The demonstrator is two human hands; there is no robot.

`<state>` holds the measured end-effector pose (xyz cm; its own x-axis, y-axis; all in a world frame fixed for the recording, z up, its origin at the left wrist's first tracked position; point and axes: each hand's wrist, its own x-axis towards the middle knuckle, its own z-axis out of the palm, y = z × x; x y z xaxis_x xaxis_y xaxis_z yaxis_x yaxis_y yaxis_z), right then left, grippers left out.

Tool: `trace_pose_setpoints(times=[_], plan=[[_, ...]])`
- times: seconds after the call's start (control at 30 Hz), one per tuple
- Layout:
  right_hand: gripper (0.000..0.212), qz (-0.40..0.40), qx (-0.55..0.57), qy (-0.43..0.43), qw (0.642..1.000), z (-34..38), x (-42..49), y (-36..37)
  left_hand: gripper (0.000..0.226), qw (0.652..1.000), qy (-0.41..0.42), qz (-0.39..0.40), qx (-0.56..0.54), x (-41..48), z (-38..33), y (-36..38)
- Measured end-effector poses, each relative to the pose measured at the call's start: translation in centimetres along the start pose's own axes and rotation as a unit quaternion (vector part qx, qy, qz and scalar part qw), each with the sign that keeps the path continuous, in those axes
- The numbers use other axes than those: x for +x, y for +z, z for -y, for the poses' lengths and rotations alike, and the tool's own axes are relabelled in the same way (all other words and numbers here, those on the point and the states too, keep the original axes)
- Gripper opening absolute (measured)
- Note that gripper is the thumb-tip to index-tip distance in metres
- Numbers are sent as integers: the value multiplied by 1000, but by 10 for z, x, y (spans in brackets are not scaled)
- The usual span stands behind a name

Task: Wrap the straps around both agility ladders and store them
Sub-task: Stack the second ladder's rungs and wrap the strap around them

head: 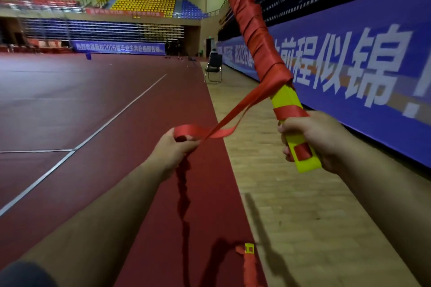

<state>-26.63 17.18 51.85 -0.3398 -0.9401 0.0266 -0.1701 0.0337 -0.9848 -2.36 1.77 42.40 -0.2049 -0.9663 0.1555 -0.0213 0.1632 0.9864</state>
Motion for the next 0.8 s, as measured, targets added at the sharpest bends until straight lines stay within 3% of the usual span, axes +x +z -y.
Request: trace_pose_setpoints(times=[0.13, 0.27, 0.47, 0.57, 0.73, 0.8], plan=[[8, -37, 18, -43, 998, 39, 1, -19, 27, 988, 132, -34, 71, 24, -52, -3], [6, -68, 26, -76, 994, 66, 3, -30, 25, 989, 146, -35, 14, 38, -93, 4], [7, -67, 2, -79, 995, 70, 5, -28, 23, 969, 175, 51, 168, 36, -77, 16], [8, -47, -11, -65, 997, 59, 5, -22, 13, 963, 137, 80, 216, 30, -44, 22], [9, -55, -10, -77, 995, 63, 11, -21, 18, 918, 30, 14, 395, 36, 25, 9], [7, -54, -5, -85, 995, 66, 14, -19, 15, 917, -26, -15, 397, 37, 43, 5]])
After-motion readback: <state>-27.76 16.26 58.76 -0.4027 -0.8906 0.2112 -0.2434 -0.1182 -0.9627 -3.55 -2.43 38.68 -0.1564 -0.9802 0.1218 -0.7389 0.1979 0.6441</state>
